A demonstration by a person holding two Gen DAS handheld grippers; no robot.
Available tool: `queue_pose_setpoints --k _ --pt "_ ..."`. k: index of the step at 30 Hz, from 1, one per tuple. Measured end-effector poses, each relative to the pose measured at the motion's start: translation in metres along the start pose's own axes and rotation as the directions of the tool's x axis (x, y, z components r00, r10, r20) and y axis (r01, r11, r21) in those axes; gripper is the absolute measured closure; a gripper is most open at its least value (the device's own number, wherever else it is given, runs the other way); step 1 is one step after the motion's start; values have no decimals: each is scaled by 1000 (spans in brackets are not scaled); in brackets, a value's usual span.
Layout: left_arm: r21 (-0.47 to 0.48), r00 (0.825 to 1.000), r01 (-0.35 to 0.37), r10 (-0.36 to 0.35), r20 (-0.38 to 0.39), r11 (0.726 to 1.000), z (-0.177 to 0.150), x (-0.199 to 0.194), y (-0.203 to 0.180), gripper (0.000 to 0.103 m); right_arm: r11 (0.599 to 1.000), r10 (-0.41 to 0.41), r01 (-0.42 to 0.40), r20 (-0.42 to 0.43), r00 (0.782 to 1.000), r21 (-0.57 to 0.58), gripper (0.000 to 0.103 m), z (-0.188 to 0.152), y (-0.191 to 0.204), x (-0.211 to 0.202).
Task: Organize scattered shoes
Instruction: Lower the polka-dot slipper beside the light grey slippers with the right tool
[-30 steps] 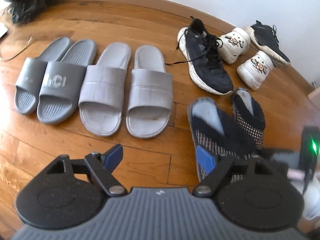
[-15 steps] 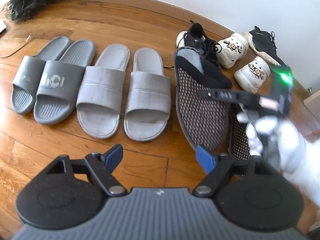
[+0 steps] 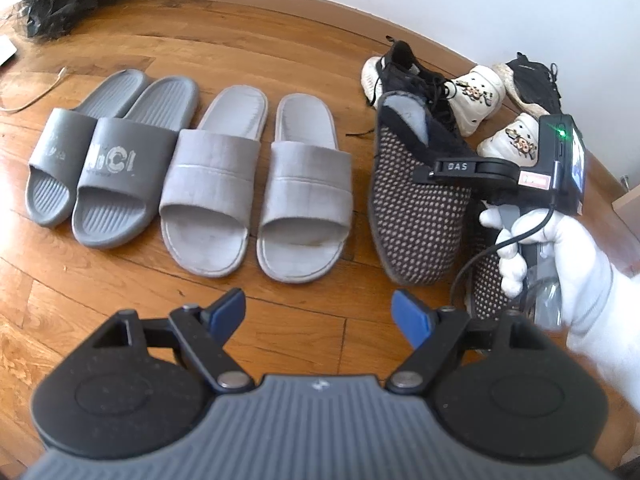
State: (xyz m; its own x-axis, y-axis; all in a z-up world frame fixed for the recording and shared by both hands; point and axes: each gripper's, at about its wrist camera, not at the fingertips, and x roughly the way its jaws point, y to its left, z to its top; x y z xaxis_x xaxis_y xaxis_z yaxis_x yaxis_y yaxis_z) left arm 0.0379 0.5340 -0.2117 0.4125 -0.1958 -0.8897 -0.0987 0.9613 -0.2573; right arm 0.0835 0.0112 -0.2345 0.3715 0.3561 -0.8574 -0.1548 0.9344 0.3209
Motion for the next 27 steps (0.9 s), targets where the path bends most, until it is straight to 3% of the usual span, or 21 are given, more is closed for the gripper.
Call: queue_pose_setpoints --k 8,12,23,27 --pt "12 1000 -9 9 -22 1000 -1 0 -4 23 989 -85 92 -65 994 115 60 -16 16 26" --pt "12 999 -11 11 -31 1000 -2 1 -2 23 996 -77 77 -11 997 50 60 -15 22 31" --pt "2 999 -15 15 -49 1000 -3 5 1 23 994 -74 73 6 997 80 59 2 20 42" --pt "0 998 -14 14 -60 1000 -4 7 0 23 999 -12 12 -2 1000 45 59 1 21 46"
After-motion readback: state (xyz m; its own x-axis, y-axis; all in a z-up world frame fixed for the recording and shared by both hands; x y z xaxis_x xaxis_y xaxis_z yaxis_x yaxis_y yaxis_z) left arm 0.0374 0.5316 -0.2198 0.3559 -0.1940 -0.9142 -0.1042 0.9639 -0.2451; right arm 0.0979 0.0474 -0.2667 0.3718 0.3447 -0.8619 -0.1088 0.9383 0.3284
